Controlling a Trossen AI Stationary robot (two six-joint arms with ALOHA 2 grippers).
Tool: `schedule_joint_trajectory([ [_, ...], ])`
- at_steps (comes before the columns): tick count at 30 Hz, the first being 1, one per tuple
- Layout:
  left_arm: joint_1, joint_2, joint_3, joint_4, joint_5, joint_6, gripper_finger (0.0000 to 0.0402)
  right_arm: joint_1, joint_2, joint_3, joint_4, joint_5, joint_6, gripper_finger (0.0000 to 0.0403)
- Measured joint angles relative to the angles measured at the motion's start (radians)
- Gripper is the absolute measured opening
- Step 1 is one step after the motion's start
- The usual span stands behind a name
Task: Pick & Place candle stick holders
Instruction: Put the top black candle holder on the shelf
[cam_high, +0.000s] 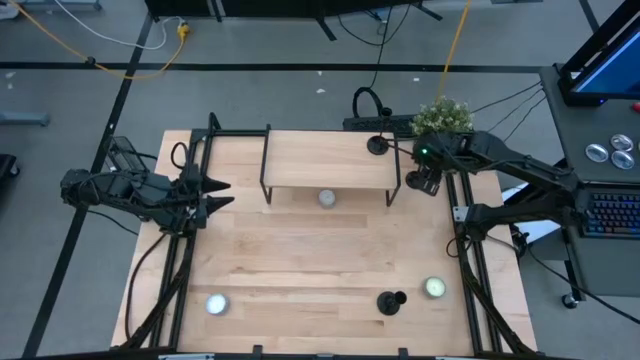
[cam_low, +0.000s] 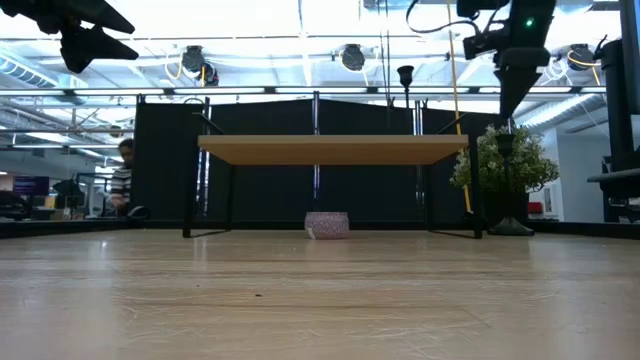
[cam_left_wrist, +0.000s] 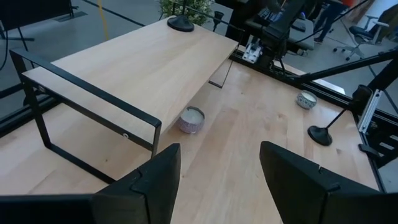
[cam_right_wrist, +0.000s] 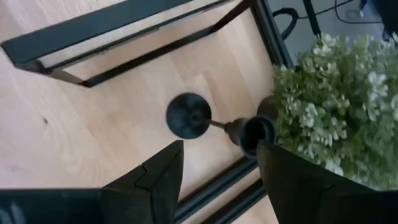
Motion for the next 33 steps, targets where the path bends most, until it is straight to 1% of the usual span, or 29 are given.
schedule_joint_trajectory([
  [4,0.000,0.000,0.000,0.000,0.000,-0.003,0.0225,-0.017,0.052,0.000,0.001,0.025,-0.033,0.0196],
  [8,0.000,0.000,0.000,0.000,0.003,-0.005,0.0225,-0.046,0.083,-0.001,0.007,0.025,-0.053,0.0196],
  [19,0.000,0.000,0.000,0.000,0.008,-0.004,0.0225,-0.093,0.087,-0.005,0.028,0.020,-0.072,0.0196],
  [25,0.000,0.000,0.000,0.000,0.008,-0.004,0.0225,-0.104,0.088,-0.069,0.085,-0.028,-0.078,0.0196],
  [30,0.000,0.000,0.000,0.000,0.007,-0.021,0.0225,-0.104,0.088,-0.125,0.139,-0.026,-0.080,0.0196],
  [33,0.000,0.000,0.000,0.000,0.007,-0.024,0.0225,-0.105,0.087,-0.152,0.161,-0.012,-0.080,0.0189],
])
